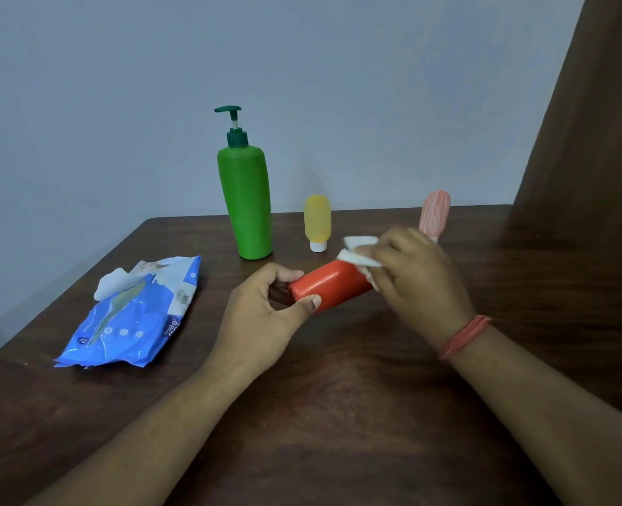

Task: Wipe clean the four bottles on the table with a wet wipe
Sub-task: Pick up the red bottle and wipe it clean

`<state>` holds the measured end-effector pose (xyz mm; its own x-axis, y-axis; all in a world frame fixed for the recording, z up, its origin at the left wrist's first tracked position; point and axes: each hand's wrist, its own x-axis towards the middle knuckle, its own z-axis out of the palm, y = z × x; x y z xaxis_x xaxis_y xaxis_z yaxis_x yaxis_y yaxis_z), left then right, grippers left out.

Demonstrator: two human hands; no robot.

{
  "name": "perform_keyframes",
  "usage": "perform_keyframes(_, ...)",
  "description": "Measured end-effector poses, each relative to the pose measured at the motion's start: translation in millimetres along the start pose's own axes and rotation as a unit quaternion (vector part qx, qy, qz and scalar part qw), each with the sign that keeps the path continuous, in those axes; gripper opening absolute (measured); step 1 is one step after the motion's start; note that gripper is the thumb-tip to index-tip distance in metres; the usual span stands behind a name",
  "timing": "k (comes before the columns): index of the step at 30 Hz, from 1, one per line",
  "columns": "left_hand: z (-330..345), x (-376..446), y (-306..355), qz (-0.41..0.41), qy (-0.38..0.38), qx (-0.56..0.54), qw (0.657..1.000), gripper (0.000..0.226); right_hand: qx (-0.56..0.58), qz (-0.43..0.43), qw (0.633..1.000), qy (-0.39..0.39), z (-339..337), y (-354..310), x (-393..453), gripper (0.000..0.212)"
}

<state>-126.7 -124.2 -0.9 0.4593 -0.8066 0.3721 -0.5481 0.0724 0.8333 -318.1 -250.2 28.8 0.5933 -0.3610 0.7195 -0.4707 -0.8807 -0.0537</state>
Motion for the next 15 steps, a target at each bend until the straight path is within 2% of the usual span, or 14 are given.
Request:
perform_keyframes(3,1,3,-5,-0.025,-0.005,-0.078,0.997,0.031,-0.016,0.103,0.994,0.029,-7,21,0,0.024)
perform_keyframes(4,1,3,-6,-0.031,-0.008,-0.106,0.994,0.031,-0.017,0.110,0.993,0.032,-7,21,-1,0.025)
perform_keyframes(6,3,4,-7,-0.046,-0.011,-0.166,0.985,0.030,-0.007,0.059,0.998,0.029,-3,10,-2,0.026)
perform_keyframes(8,4,5,-8,-0.067,-0.011,-0.207,0.976,0.031,0.000,-0.014,1.000,-0.004,3,-6,-4,0.032)
perform_keyframes(10,4,6,-10,-0.084,-0.006,-0.237,0.968,0.032,-0.010,-0.051,0.998,-0.029,4,-15,-3,0.034)
perform_keyframes(12,3,7,-10,-0.096,-0.002,-0.283,0.954,0.045,-0.025,-0.027,0.999,-0.011,2,-8,0,0.030)
perform_keyframes(15,3,9,-9,-0.113,-0.007,-0.313,0.943,0.067,-0.043,0.054,0.997,0.024,-6,10,1,0.030)
